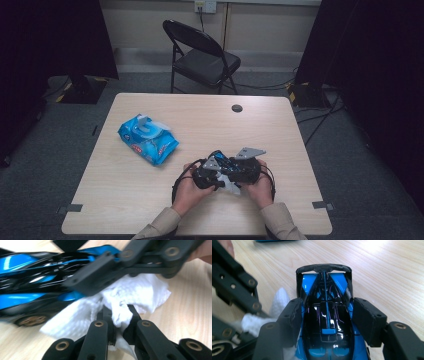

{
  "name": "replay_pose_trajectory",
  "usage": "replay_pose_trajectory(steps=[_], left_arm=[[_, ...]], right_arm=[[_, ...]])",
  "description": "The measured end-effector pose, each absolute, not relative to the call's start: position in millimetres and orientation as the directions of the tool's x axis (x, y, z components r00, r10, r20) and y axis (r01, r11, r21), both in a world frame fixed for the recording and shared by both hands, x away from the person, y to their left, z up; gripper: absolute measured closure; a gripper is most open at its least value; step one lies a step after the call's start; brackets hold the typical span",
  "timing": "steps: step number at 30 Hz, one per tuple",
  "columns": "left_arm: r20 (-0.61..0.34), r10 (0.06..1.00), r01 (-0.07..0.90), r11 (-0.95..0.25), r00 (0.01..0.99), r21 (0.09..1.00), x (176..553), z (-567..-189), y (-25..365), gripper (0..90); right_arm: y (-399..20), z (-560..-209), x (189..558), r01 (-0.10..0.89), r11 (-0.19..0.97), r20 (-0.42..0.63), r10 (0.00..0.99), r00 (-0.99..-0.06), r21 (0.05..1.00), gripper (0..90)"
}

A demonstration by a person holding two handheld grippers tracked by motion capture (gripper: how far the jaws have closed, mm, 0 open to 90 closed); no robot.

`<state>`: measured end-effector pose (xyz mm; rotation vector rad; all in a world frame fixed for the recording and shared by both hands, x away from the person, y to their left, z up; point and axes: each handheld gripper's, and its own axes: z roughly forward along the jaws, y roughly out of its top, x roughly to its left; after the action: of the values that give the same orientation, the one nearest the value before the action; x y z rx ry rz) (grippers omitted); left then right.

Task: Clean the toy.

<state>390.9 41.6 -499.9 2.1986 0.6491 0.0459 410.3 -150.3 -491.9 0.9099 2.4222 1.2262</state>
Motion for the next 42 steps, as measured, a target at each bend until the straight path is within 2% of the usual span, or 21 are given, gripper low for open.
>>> replay_pose_trajectory(steps=[17,42], left_arm=[[-0.145,0.521,0.45,-0.527,0.841,0.721,403.2,-498.1,59.6,83.6],[-0.162,0.633,0.534,-0.456,0.757,0.712,428.6,-497.4,97.1,83.3]], right_arm=[[-149.9,-491.7,410.6,0.409,0.443,0.034,0.645,-0.763,0.798,41.3],[-149.3,-491.9,410.8,0.41,0.441,0.034,0.646,-0.763,0.798,41.3]])
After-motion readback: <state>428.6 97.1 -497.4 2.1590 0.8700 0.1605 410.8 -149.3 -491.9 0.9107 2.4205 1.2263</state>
